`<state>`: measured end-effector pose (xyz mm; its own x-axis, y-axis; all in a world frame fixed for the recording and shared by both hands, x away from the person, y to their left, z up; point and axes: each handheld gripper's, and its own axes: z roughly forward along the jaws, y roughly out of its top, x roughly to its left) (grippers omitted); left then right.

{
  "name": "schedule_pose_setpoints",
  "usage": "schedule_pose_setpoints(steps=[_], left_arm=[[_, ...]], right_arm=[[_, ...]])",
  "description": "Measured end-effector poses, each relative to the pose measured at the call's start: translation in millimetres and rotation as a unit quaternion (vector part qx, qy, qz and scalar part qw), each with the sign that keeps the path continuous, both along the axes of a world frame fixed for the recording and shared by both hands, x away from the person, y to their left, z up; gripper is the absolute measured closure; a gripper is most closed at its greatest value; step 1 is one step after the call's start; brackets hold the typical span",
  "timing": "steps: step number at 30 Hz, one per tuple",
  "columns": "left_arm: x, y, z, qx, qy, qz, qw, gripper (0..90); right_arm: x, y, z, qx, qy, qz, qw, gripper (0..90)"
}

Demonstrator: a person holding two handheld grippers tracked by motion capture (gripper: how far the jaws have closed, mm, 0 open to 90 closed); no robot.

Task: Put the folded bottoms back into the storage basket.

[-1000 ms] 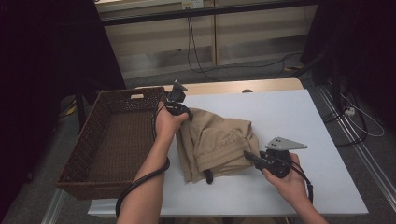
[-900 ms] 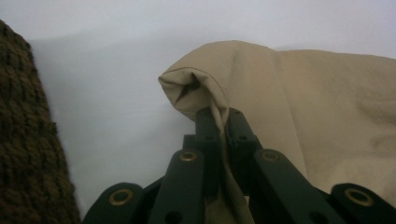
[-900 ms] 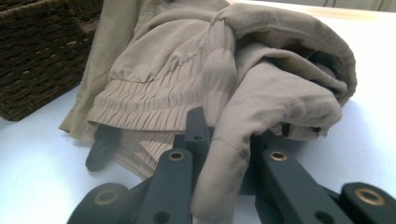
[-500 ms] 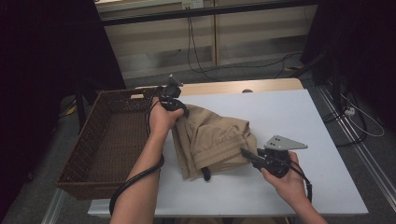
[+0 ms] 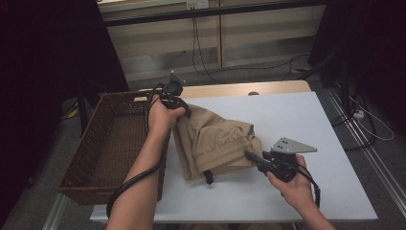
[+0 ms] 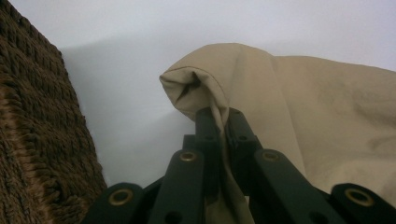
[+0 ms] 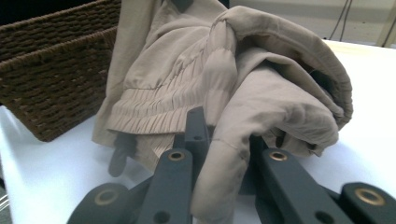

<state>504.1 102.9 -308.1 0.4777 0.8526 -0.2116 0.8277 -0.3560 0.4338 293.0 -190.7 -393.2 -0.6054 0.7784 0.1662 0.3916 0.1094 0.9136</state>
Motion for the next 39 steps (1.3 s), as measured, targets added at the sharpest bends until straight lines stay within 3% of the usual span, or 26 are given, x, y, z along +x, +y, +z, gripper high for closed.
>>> schedule_pose_setpoints(steps=[19,39], left_arm=[[0.4,12.4,34.5,0.009,0.004,0.004,0.9999,86.1],[2.2,24.4,62.8,0.003,0.005,0.012,0.9999,86.1]], right_arm=[[2.3,13.1,22.1,0.005,-0.026,0.01,0.9996,80.3],[6.9,24.6,42.5,0.009,-0.047,0.018,0.9987,80.3]])
